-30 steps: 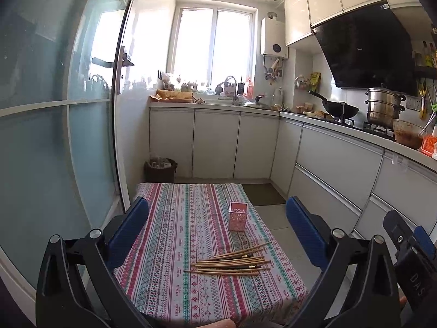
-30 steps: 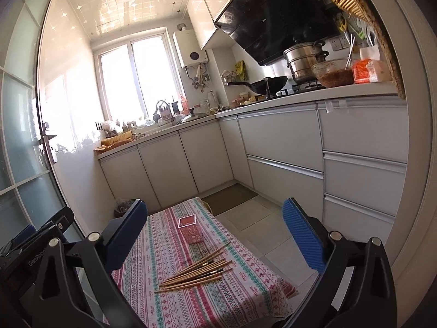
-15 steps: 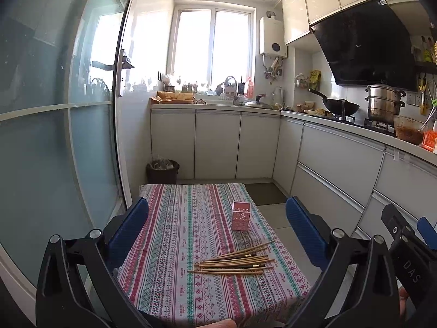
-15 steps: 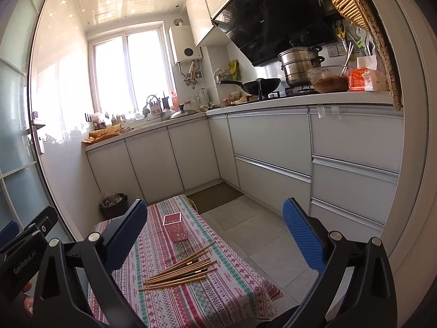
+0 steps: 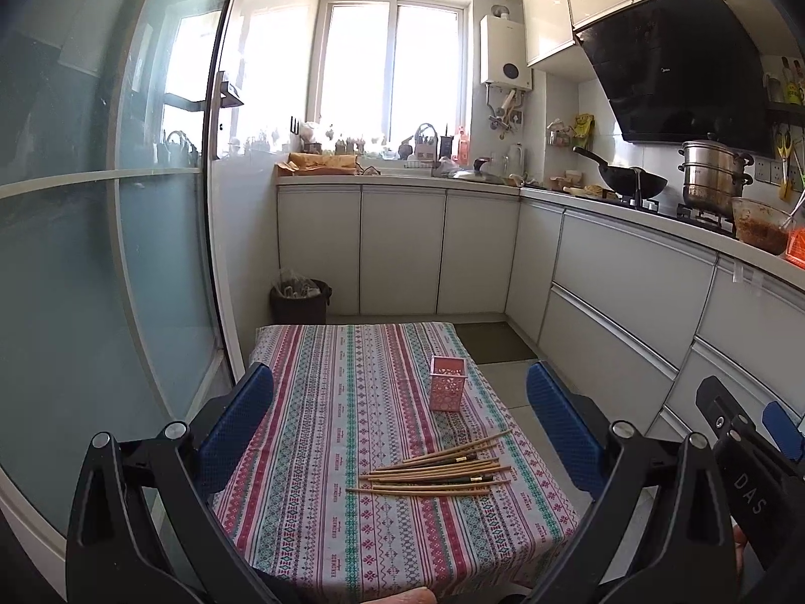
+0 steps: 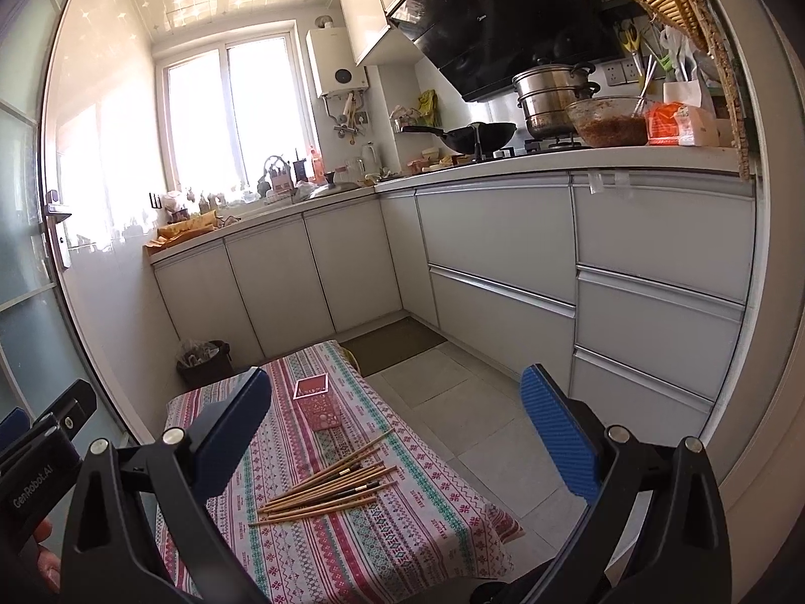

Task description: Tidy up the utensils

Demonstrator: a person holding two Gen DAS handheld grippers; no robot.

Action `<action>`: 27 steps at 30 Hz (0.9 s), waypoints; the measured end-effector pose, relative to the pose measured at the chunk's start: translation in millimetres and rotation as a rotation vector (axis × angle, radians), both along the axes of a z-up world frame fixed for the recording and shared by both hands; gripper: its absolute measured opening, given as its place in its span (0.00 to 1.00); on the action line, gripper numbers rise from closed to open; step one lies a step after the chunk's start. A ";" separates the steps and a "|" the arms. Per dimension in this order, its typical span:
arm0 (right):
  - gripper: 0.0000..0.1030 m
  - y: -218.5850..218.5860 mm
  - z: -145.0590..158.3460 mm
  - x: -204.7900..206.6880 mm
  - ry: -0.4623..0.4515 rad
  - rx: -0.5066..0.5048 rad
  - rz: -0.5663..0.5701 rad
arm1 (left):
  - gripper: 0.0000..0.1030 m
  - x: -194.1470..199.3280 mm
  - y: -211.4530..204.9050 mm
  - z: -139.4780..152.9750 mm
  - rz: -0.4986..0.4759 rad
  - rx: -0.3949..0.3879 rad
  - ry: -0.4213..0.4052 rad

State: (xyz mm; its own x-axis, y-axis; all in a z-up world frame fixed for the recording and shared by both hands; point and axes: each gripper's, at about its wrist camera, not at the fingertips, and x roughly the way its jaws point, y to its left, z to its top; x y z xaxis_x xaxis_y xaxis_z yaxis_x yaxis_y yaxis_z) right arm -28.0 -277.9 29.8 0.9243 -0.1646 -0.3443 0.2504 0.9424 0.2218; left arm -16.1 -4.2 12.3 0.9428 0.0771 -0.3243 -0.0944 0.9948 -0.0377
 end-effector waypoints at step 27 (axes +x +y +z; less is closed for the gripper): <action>0.94 -73.1 -221.4 192.5 0.529 0.487 -0.036 | 0.92 364.9 -131.4 -233.4 -0.717 0.349 0.946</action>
